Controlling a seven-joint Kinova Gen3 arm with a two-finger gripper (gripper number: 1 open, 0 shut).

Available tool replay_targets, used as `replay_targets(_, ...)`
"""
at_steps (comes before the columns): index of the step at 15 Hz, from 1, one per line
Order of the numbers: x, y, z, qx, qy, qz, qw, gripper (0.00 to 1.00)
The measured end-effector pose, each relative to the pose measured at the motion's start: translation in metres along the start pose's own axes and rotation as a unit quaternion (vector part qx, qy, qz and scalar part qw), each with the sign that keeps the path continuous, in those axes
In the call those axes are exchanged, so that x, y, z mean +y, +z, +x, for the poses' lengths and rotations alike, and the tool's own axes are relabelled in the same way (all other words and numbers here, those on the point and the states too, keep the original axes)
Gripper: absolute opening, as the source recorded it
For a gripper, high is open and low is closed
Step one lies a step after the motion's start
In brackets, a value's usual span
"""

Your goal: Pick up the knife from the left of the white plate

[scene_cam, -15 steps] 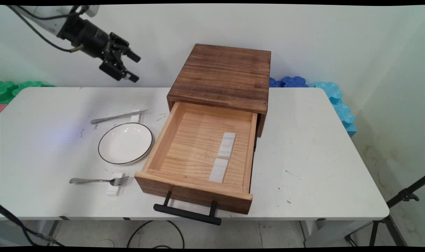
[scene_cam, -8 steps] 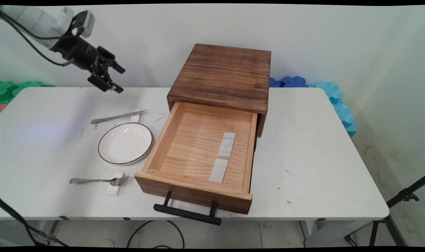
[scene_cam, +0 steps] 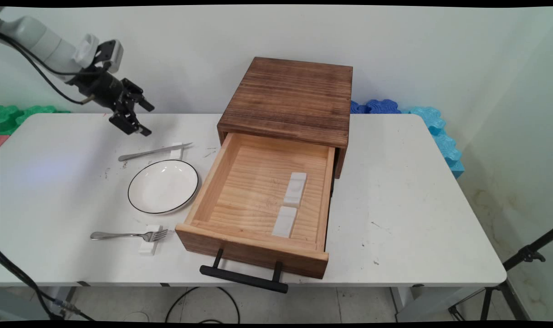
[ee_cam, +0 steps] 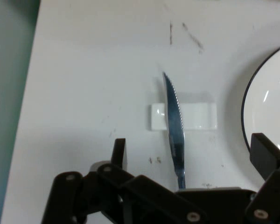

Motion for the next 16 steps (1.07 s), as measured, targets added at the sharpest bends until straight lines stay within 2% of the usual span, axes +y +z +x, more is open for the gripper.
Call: replay_targets(16,0.003,0.052,-0.029,-0.041,0.008,-0.004,0.9991,1.0)
